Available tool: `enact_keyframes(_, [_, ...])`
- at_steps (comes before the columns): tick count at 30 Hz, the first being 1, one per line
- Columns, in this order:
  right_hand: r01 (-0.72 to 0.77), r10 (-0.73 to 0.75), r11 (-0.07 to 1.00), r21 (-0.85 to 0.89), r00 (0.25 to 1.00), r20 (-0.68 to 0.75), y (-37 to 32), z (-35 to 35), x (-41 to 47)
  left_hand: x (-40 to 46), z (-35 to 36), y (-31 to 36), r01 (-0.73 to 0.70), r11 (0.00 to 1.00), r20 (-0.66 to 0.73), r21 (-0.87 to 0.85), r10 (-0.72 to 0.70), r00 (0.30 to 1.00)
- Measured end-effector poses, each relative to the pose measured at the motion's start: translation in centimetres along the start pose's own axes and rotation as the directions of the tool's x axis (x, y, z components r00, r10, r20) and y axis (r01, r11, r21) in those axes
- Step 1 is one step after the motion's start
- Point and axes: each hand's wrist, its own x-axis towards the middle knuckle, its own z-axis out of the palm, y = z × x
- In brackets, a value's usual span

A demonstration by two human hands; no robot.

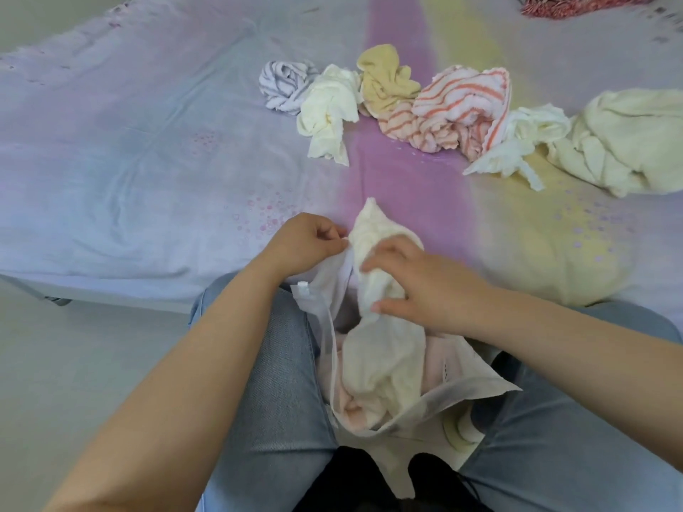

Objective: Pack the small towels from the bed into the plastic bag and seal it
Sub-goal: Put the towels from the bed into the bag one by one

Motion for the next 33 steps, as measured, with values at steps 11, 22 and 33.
enact_keyframes(11, [0.205,-0.287,0.93,-0.304,0.924,-0.254,1.2,0.4,3.1,0.8,-0.4,0.0,0.072,0.992,-0.04,-0.107,-0.076,0.996])
enact_keyframes(22, [-0.107,0.063,0.904,-0.414,0.991,-0.117,3.4,-0.5,2.5,3.0,-1.5,0.5,-0.062,0.974,0.01,0.216,0.062,0.998])
enact_keyframes(33, [-0.167,0.231,0.912,0.374,0.964,-0.134,7.2,-3.8,14.0,4.2,-2.9,-2.1,0.062,0.984,0.229,-0.169,-0.022,0.973])
